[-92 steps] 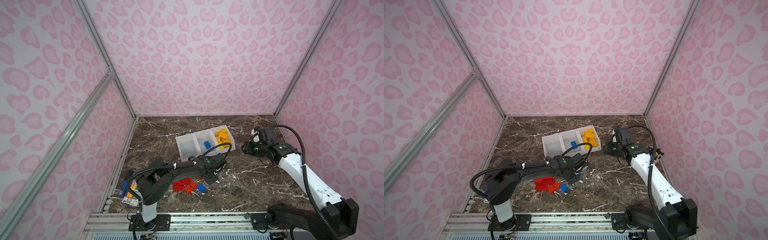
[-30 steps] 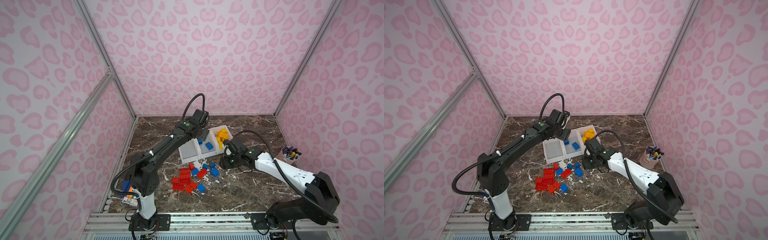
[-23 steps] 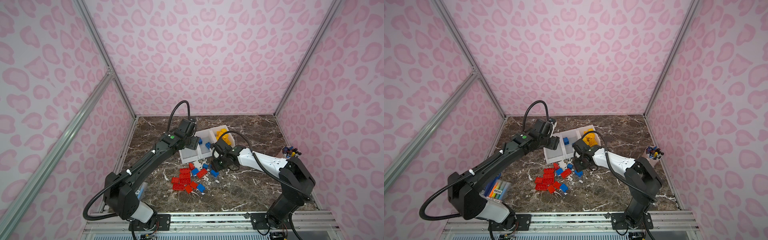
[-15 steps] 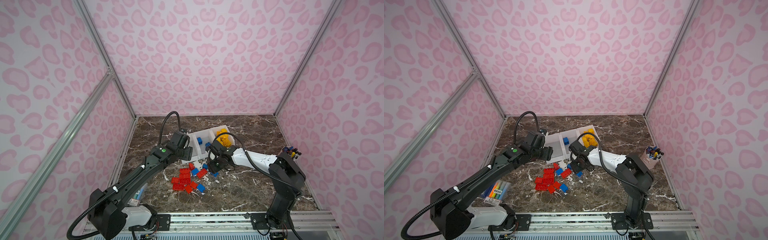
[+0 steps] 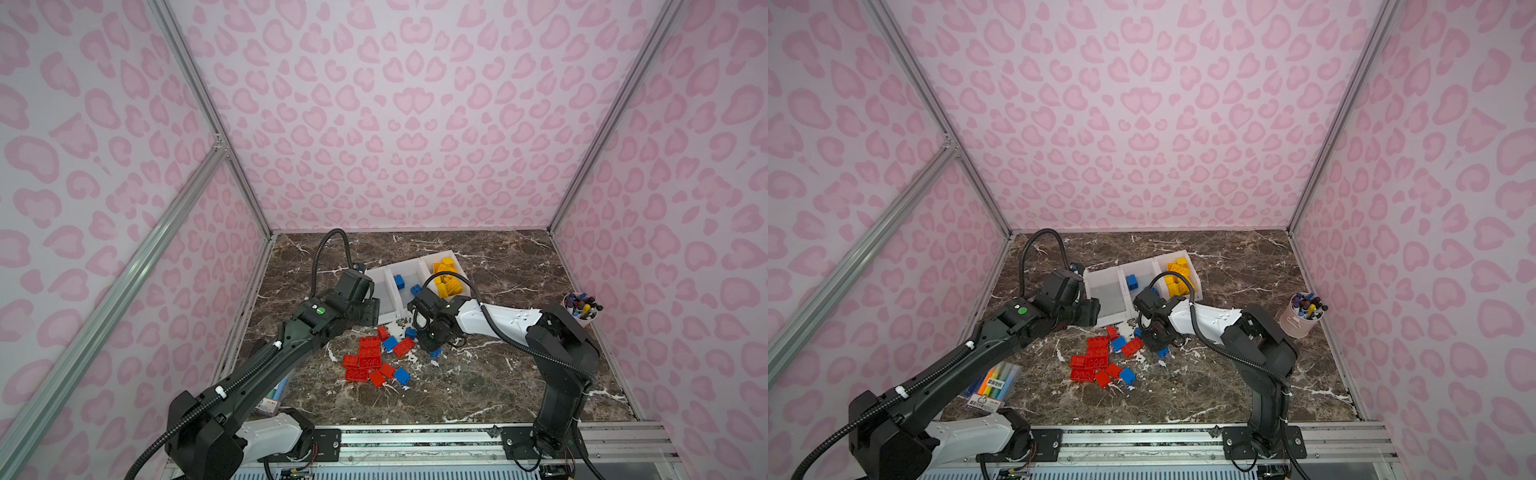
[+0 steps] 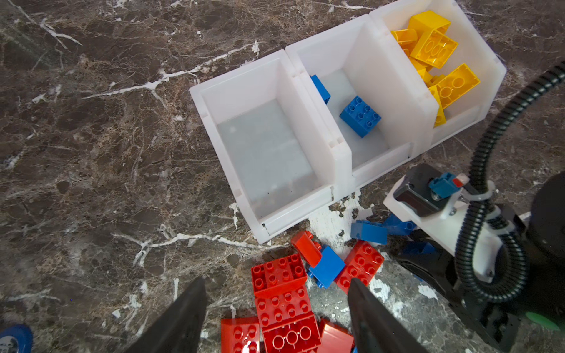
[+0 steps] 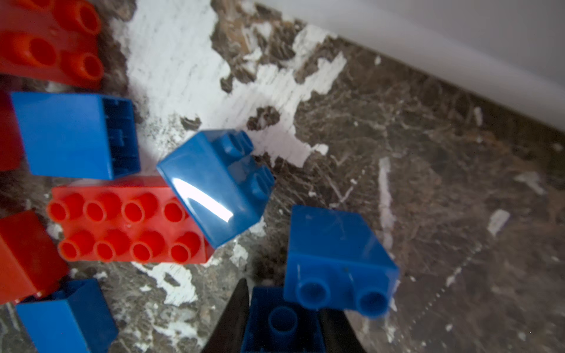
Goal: Sort the legos into containers by color
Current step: Pick up the lego from the center of the table, then place the lego in the container.
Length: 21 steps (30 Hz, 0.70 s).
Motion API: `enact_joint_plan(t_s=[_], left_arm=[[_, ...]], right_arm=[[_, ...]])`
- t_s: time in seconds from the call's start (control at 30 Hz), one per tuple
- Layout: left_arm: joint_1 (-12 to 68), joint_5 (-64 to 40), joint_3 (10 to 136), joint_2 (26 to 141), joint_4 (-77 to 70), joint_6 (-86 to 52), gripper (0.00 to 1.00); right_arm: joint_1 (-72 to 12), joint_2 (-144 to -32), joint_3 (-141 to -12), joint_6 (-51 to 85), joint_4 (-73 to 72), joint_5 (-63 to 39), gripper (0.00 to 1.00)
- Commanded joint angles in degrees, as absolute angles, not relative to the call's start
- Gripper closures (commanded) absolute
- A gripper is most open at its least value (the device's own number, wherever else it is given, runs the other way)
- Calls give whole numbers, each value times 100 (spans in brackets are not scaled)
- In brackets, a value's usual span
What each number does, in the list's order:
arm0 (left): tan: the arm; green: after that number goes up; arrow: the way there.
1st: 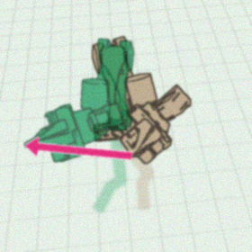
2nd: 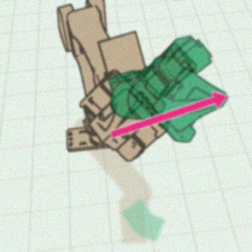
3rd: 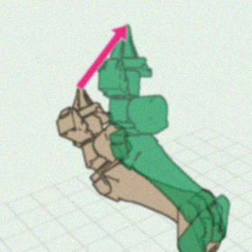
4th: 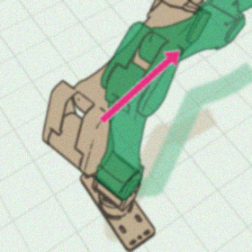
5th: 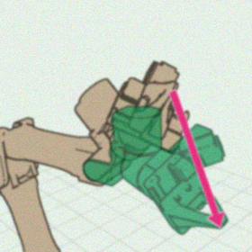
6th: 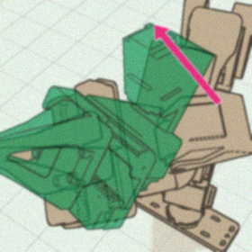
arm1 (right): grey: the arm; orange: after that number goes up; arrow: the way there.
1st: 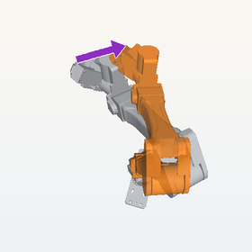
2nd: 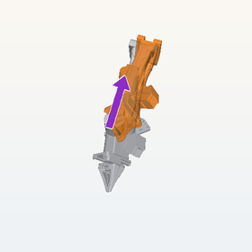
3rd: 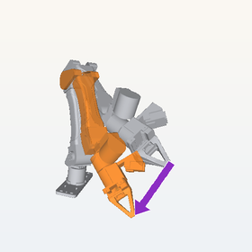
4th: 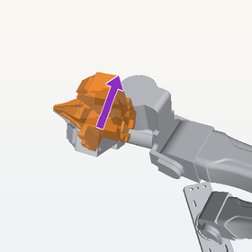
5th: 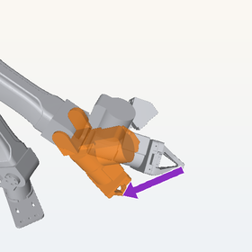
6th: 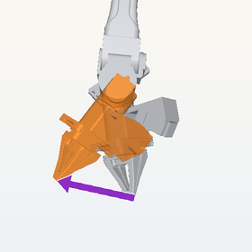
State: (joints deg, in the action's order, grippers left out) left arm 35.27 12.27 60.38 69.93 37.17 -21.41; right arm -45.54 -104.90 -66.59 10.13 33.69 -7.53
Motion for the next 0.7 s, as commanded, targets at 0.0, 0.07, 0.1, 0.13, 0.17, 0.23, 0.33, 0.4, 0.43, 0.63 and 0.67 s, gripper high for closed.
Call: enact_joint_plan(t_s=[0.0,0.07,0.1,0.13,0.17,0.23,0.33,0.4,0.43,0.63,0.67], left_arm=[[3524,1351,5995,6928,3610,-2240,26],[3524,1367,5981,6879,3630,-2259,25],[3525,1386,5978,6844,3654,-2275,25],[3522,1389,5955,6803,3657,-2285,26],[3524,1403,5944,6750,3674,-2303,25],[3518,1447,5893,6629,3721,-2342,25],[3525,1482,5794,6431,3777,-2421,25],[3524,1445,5695,6302,3790,-2492,25],[3524,1407,5643,6241,3791,-2528,25],[3524,1311,5369,5934,3849,-2713,25],[3524,1298,5331,5898,3854,-2732,25]], right_arm=[[-4564,-10345,-6683,1099,3481,-751,76],[-4564,-10205,-6881,1058,3628,-716,76],[-4546,-10150,-7040,1011,3730,-667,76],[-4508,-10122,-7246,958,3839,-630,76],[-4452,-10121,-7441,912,3926,-616,76],[-4267,-10191,-7955,841,4054,-650,76],[-3945,-10506,-8789,774,4134,-694,76],[-3751,-10865,-9346,765,4202,-702,76],[-3664,-11089,-9631,788,4255,-703,76],[-3529,-12449,-11186,862,4538,-477,75],[-3531,-12631,-11400,877,4596,-454,75]])
